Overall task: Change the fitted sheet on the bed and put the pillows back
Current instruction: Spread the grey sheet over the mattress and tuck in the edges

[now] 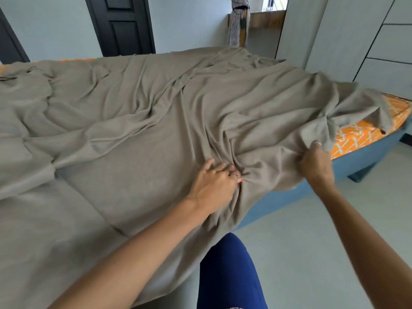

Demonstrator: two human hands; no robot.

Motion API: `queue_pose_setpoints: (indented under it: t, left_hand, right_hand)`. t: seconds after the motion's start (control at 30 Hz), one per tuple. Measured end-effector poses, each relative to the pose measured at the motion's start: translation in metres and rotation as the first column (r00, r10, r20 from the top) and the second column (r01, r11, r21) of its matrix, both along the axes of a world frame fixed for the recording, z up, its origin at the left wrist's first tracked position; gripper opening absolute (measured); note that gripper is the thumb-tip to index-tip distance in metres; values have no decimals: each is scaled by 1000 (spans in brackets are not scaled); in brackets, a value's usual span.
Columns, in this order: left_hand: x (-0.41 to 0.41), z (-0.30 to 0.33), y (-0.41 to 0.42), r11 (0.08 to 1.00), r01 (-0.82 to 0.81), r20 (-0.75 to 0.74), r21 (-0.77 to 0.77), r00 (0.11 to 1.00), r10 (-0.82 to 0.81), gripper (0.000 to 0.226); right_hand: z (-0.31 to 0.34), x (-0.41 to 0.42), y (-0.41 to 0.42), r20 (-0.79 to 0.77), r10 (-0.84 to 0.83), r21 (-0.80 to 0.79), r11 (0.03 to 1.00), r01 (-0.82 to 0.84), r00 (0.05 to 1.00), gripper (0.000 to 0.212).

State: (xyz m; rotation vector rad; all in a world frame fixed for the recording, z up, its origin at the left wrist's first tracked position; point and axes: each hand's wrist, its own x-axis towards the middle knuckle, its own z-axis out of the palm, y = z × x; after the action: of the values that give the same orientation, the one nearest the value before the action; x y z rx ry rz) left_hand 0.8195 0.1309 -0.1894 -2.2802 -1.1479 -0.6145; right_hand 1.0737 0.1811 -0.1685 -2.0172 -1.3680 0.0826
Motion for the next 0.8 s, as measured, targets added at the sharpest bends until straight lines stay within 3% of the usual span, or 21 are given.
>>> queue_pose_setpoints:
  t: [0.17, 0.27, 0.37, 0.43, 0.57, 0.67, 0.8]
  left_hand:
    - [58, 14, -14, 966, 257, 152, -4, 955, -254, 32]
    - [96, 16, -18, 950, 283, 119, -133, 956, -269, 40]
    - [103, 15, -10, 944, 222, 43, -245, 975, -218, 55]
    - [90, 18, 0, 949, 174, 56, -262, 985, -165, 62]
    - [55, 15, 23, 848, -32, -145, -528, 988, -52, 81]
    - [42, 8, 32, 863, -77, -296, -499, 951, -86, 78]
    - [40, -2, 37, 907, 28, -217, -421, 967, -130, 73]
  right_hand:
    - [-21, 114, -36, -4, -295, -59, 954, 294, 956, 17]
    - [-32, 157, -52, -84, -418, -144, 903, 404, 905, 44]
    - [-39, 175, -58, 16, -368, -376, 859, 346, 930, 30]
    - [-40, 172, -52, 46, -314, -432, 850, 302, 948, 38]
    - [-14, 125, -16, -60, -209, -300, 936, 182, 976, 57]
    - [9, 96, 18, -248, -210, -167, 971, 172, 946, 65]
    - [13, 108, 62, -546, -311, -124, 948, 291, 778, 70]
